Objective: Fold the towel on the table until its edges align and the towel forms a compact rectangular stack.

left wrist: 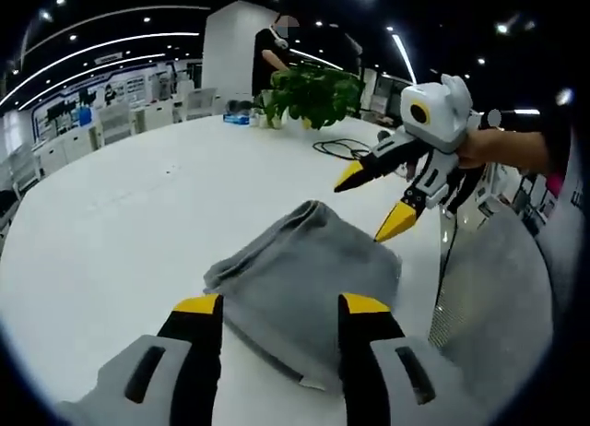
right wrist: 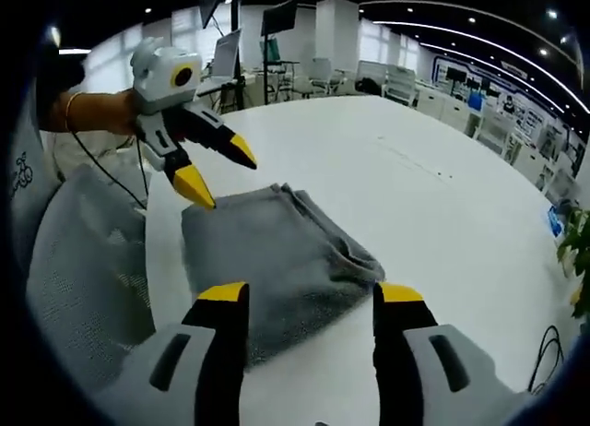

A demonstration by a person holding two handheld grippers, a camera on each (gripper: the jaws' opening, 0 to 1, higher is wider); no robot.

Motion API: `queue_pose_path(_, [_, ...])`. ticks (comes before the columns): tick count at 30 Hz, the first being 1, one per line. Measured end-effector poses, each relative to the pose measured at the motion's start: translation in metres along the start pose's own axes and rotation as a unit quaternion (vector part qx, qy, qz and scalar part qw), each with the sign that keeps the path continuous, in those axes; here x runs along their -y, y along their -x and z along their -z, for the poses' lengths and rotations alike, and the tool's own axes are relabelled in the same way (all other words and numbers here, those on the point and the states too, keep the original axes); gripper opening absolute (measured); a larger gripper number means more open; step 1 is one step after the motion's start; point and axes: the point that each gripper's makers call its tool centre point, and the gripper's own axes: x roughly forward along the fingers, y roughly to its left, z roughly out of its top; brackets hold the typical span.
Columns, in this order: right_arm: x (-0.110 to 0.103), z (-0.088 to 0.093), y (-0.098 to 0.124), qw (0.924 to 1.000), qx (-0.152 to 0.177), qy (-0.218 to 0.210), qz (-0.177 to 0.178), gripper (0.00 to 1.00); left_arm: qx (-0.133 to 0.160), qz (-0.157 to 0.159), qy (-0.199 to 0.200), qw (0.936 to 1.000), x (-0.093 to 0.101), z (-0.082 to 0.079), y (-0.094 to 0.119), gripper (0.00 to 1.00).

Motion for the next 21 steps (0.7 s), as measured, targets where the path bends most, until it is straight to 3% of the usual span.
queue_pose_path(13, [-0.046, 0.015, -0.003, 0.9987, 0.0, 0.016, -0.049, 0.62, -0.029, 0.026, -0.025, 0.9989, 0.029, 0.028, 0.006, 0.56])
queue_pose_path(21, [-0.061, 0.03, -0.013, 0.9978, -0.013, 0.018, -0.063, 0.62, -0.055, 0.032, -0.045, 0.997, 0.034, 0.046, -0.002, 0.56])
